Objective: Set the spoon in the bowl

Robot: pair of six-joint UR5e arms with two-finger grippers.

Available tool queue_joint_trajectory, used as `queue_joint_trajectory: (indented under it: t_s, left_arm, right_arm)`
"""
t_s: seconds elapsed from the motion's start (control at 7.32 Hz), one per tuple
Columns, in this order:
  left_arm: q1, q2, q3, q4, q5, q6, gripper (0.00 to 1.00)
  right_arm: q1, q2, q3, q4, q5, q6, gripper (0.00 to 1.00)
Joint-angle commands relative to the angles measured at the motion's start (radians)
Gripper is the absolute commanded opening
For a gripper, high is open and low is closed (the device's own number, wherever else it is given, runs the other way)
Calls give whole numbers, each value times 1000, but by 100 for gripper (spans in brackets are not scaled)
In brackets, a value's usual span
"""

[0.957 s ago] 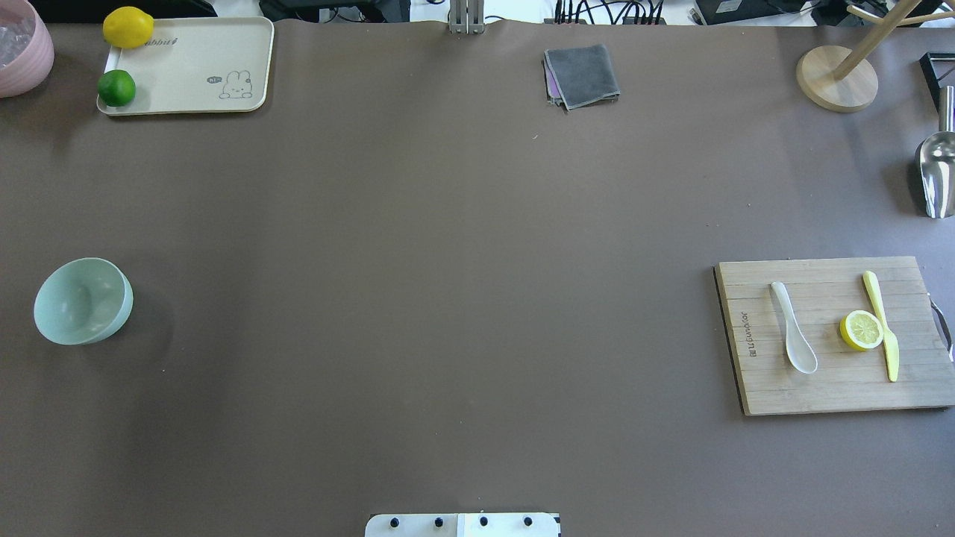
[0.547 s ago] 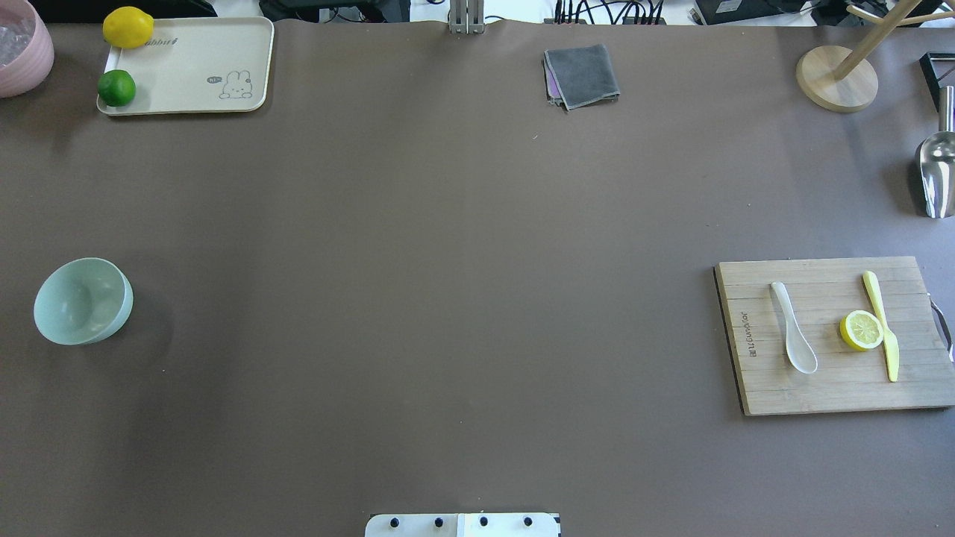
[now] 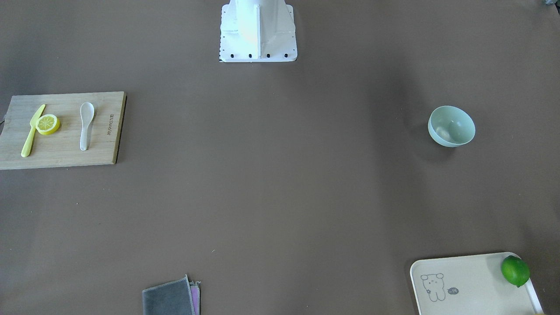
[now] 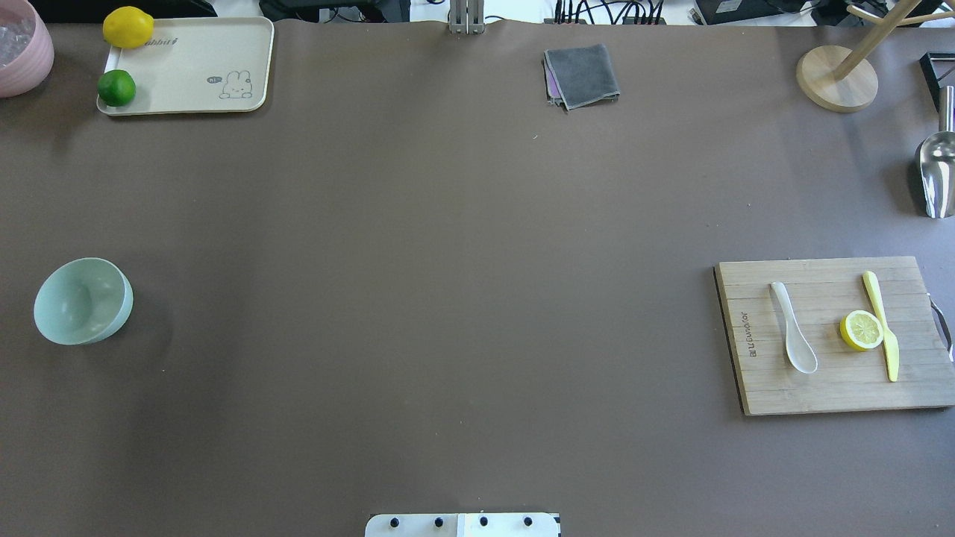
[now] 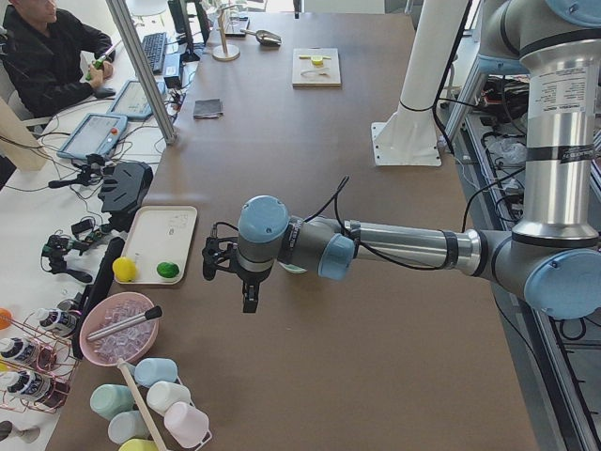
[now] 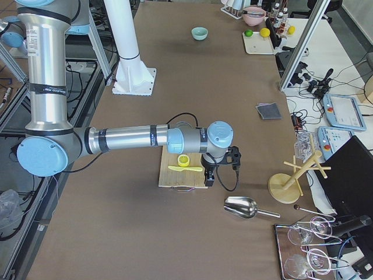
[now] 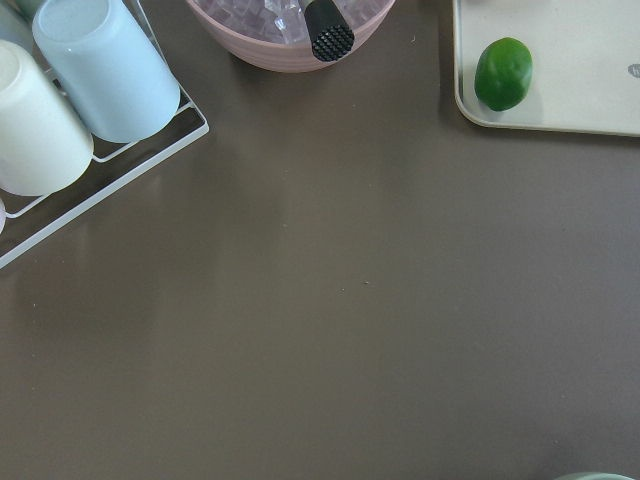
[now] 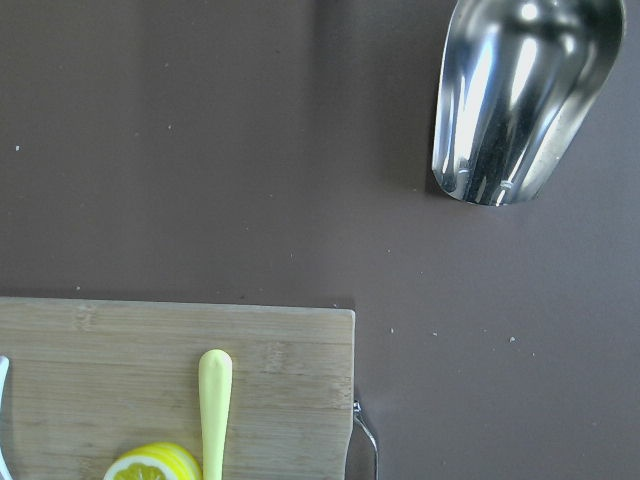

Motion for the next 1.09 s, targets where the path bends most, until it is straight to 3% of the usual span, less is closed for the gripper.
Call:
queue_joint_trajectory:
  t_s: [0.0,0.96]
  left_arm:
    - [0,1,-2,1,-1,0,98]
    - [0,13,-8,-4,2,-5,98]
  right_arm:
    - [0,-8,2,0,2,-4,100]
    - [0,-3,9,0,2,8,100]
